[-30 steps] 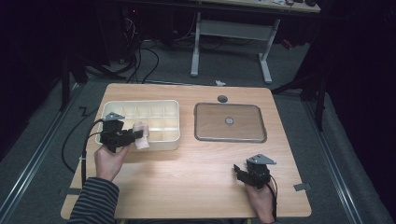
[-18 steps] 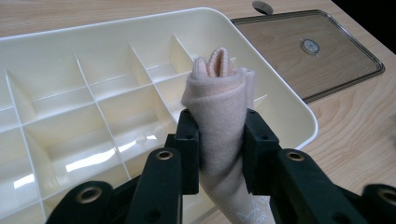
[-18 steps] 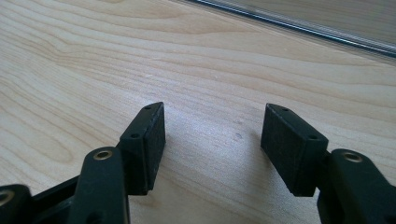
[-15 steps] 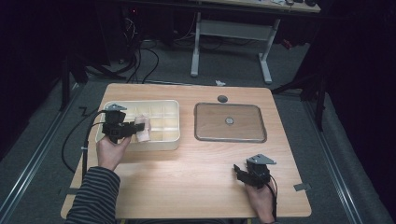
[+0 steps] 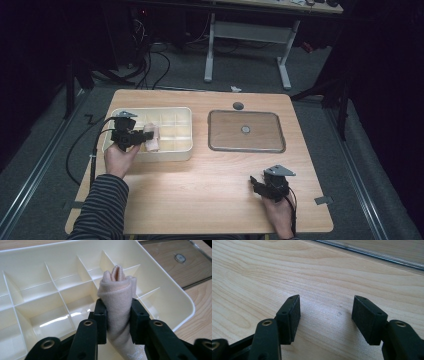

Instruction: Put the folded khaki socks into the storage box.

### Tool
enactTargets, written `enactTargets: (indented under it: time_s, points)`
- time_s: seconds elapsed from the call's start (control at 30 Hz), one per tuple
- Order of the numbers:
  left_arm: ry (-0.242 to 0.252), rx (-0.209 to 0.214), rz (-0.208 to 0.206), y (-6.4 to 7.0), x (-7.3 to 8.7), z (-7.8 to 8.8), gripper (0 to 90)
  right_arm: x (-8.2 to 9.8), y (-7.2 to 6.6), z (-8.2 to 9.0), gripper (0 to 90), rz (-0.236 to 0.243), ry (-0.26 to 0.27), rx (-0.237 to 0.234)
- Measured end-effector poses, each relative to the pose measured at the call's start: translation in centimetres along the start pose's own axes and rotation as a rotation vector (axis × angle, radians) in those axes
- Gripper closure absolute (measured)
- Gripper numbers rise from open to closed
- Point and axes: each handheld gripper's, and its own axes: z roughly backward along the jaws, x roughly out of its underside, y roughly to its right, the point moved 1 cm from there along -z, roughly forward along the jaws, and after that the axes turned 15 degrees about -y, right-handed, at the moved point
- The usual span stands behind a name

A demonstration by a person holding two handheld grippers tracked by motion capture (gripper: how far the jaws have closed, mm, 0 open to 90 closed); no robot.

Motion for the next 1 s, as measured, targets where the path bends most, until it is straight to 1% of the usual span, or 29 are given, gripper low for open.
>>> enactTargets:
  time_s: [0.03,0.07,0.13,0.23,0.27,0.4,0.47,0.53,0.67,0.8,0.87,1.0]
  points:
    - [0.0,0.0,0.0,0.0,0.0,0.0,71.5,0.0,0.0,0.0,40.0,0.0,0.0,0.0]
    - [-0.009,-0.015,-0.001,-0.2,0.0,-0.3,71.6,0.0,0.0,0.0,40.0,0.0,0.0,0.0]
    - [-0.016,-0.024,-0.002,-0.3,0.0,-0.4,71.5,0.0,0.0,0.0,40.0,0.0,0.0,0.0]
    - [-0.038,-0.014,0.007,-0.5,0.0,-0.8,71.2,0.0,0.0,0.0,40.0,0.0,0.0,0.0]
    - [-0.045,-0.02,0.004,-0.6,0.0,-0.9,71.2,0.0,0.0,0.0,40.0,0.0,0.0,0.0]
    - [-0.056,-0.02,0.004,-0.8,0.1,-1.1,71.2,0.0,0.0,0.0,40.0,0.0,0.0,0.0]
    - [-0.063,-0.027,-0.006,-0.7,0.1,-1.2,71.2,0.0,0.0,0.0,40.0,0.0,0.0,0.0]
    - [-0.07,-0.024,-0.013,-0.8,0.1,-1.4,71.2,0.0,0.0,0.0,40.0,0.0,0.0,0.0]
    - [-0.101,-0.027,-0.032,-0.9,0.2,-1.9,71.2,0.0,0.0,0.0,40.0,0.0,0.0,0.0]
    - [-0.108,-0.031,-0.042,-0.9,0.2,-2.1,71.3,0.0,0.0,0.0,40.0,0.0,-0.001,-0.001]
    - [-0.112,-0.039,-0.05,-0.9,0.2,-2.2,71.3,0.0,0.0,0.0,40.0,0.0,0.0,-0.001]
    - [-0.129,-0.066,-0.073,-0.6,0.3,-2.5,71.6,0.0,0.0,0.0,39.9,0.0,0.0,0.0]
